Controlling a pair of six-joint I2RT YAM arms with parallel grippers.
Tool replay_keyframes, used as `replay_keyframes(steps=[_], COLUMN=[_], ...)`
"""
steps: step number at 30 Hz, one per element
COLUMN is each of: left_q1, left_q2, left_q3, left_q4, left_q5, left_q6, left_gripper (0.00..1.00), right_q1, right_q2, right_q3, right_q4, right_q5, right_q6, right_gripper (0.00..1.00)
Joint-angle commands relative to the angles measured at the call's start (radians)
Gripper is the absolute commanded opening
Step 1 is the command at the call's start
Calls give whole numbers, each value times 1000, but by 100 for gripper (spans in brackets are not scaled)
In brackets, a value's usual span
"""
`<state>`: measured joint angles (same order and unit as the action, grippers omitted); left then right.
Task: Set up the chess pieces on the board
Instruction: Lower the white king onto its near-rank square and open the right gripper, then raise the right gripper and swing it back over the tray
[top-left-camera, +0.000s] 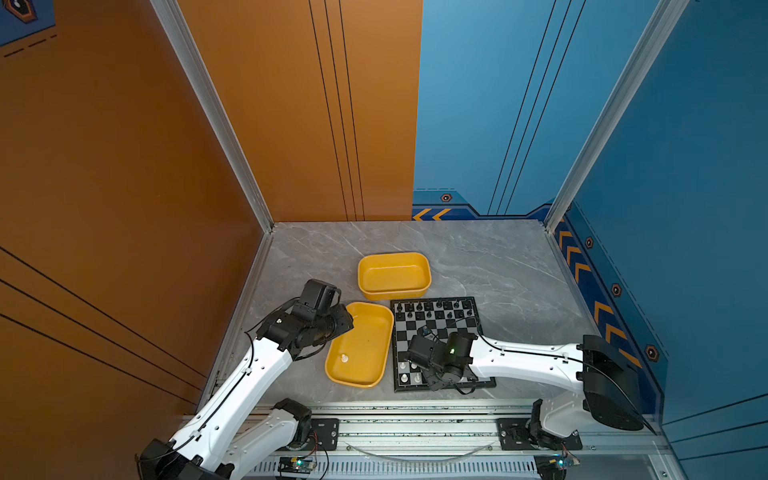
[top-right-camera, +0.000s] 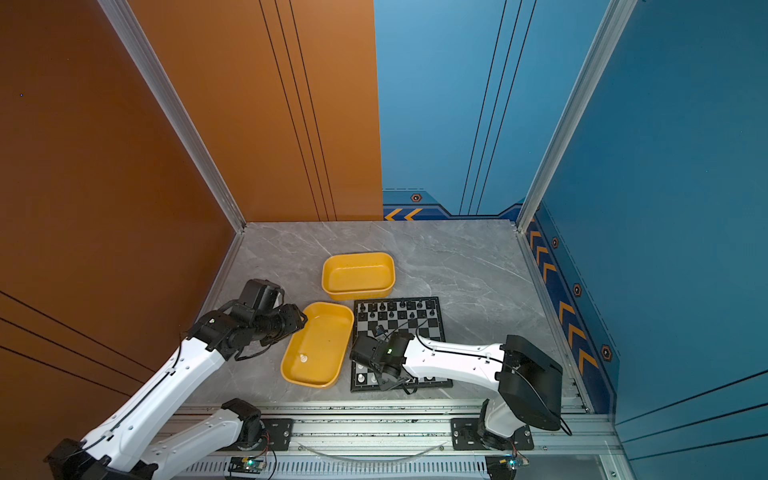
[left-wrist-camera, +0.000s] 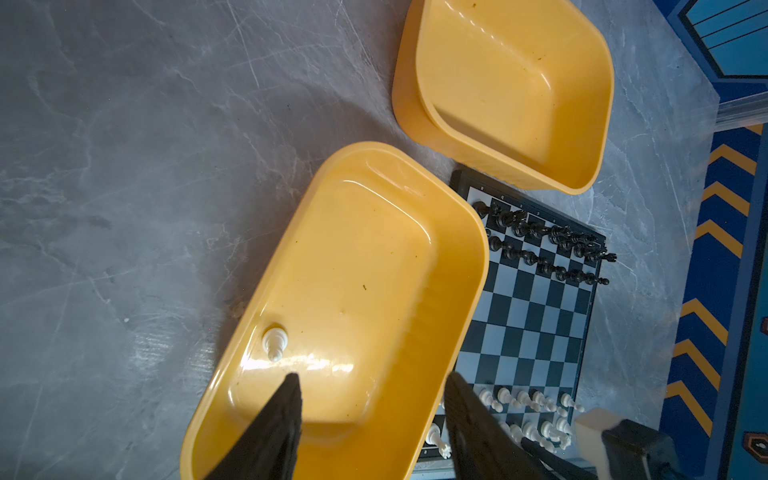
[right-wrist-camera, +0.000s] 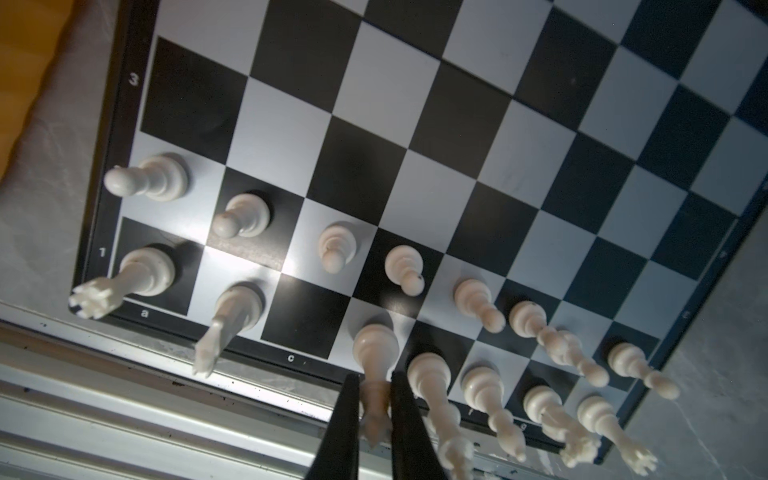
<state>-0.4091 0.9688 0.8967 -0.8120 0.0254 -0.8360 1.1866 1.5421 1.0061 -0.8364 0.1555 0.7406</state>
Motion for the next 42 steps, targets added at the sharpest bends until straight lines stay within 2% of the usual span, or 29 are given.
replay_keyframes(steps=[1, 8, 18, 28, 34, 39, 42], left_q1=[-11, -11, -9, 3, 99, 237, 295], left_q2=[-2, 3, 8, -9, -142, -291, -320], left_q3=[-11, -8, -12, -19, -122, -203, -234], left_q4=[-29, -35, -32, -35, -101, -153, -151], left_q5=[-23, -27, -36, -50, -24, 25, 54], left_q6=[-4, 1, 5, 24, 18, 21, 3], left_gripper=[56, 56, 57, 57, 58, 60, 59], right_q1=[2, 4, 5, 8, 15, 20, 24], right_q2=[20, 33, -6, -29, 92, 290, 403], right_q3=[-6, -4, 39, 214, 422, 626, 746], right_q4=[11, 13, -43, -155, -179, -175, -175], right_q5=[18, -4, 8, 39, 24, -32, -75], right_q6=[15, 15, 16, -30, -122, -224, -274], right_gripper=[13, 15, 35, 38, 38, 37, 35])
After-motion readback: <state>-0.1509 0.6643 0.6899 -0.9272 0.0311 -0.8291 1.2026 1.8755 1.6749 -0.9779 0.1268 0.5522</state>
